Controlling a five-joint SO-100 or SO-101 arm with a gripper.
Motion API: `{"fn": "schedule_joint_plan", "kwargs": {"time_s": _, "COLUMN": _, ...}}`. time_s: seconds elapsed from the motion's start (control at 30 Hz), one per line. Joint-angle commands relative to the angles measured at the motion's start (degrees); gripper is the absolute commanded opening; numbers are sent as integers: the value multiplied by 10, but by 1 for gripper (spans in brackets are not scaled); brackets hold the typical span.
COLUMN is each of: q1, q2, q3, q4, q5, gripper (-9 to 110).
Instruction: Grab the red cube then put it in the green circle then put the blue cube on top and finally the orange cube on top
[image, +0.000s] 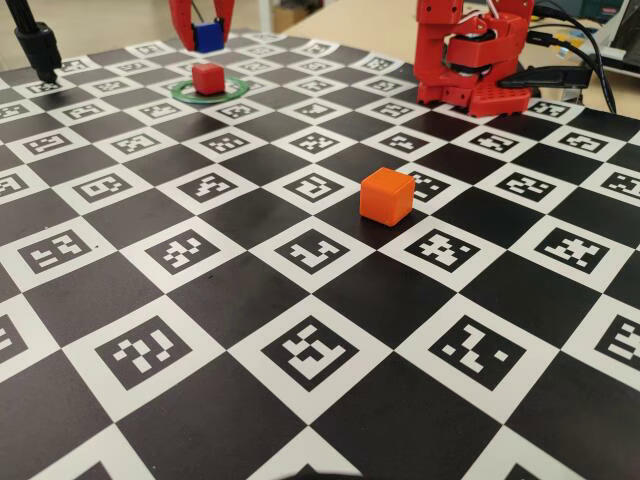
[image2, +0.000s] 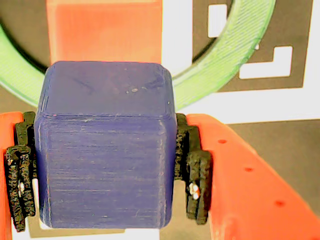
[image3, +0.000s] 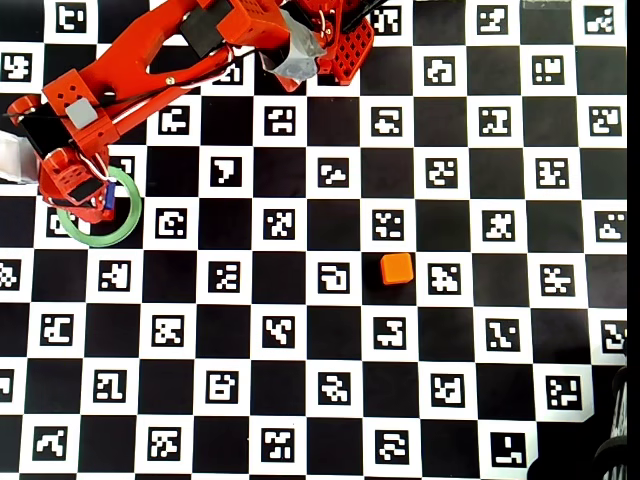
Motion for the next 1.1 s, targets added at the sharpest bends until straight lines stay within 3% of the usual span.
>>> {"fn": "schedule_joint_plan", "kwargs": {"time_s": 0.0, "q1": 7, "q2": 41, "q3": -8, "q4": -4, "q5": -11, "gripper": 9}}
{"fn": "schedule_joint_plan", "kwargs": {"time_s": 1.07, "q1": 15, "q2": 68, "q3": 40, "q4": -73, "q5": -62, "gripper": 9}}
